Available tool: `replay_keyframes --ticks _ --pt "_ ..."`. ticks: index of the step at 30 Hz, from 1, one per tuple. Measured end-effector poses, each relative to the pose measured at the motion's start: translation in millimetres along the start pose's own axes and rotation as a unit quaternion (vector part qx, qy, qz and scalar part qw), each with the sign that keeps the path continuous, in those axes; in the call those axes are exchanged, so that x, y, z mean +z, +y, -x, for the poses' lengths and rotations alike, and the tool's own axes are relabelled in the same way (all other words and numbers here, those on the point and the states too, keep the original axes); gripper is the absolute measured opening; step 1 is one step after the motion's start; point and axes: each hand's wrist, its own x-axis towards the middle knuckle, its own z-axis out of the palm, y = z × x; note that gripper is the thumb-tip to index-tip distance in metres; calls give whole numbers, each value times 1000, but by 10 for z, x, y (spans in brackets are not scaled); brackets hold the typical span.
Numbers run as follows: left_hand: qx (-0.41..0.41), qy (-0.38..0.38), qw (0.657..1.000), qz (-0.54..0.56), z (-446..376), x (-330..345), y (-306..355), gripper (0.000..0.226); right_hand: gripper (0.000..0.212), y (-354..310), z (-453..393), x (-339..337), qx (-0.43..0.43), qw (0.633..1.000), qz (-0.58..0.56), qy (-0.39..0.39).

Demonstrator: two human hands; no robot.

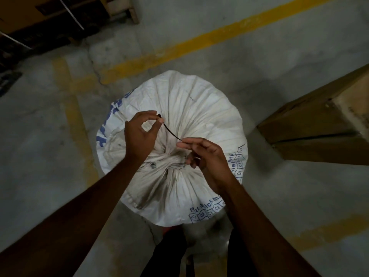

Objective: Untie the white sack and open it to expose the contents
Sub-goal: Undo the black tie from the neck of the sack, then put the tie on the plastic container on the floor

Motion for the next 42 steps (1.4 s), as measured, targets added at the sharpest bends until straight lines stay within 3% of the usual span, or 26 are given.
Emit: replay_keyframes --ticks 3,7,9,11,14,16,19,23,25,30,34,37,40,42 --pt "-11 -32 998 -46 8 219 183 6 16 -30 50 -192 -28 993 33 111" --pt "5 -78 991 -107 131 521 462 7 23 -52 -2 -387 -61 946 140 286" --pt "26 -83 987 -132 173 509 521 12 25 -119 -65 -312 -74 936 145 313" --pt "61 -135 982 -116 263 1431 1054 13 30 -556 120 -1156 -119 909 152 368" --pt "77 -117 983 -117 265 1503 1261 11 44 -756 136 -1235 -136 904 233 332" --pt "88 -113 985 -101 263 1801 1505 7 34 -1020 261 -1468 -152 881 295 339" --pt "100 -130 985 -59 281 2320 2041 9 10 -1539 516 -1935 -196 808 395 391" --pt "133 -136 981 28 253 3087 2645 10 15 -2159 804 -2601 -260 692 495 457" --pt "129 -138 980 65 269 3510 2960 15 16 -2436 928 -3005 -271 655 509 489" --pt "91 -150 980 88 475 4463 3587 21 21 -2783 1126 -3982 -203 682 438 549" --pt "52 -184 981 42 544 4939 3594 17 9 -2674 1073 -4361 -165 673 494 526" --pt "53 -202 977 -41 595 5211 3524 28 9 -2520 1018 -4636 -129 657 549 501" --pt "35 -211 967 -138 645 5303 3486 15 10 -2393 978 -4764 -70 653 596 463" --pt "69 -200 956 -202 682 5303 3441 17 11 -2326 938 -4777 -34 635 628 449"
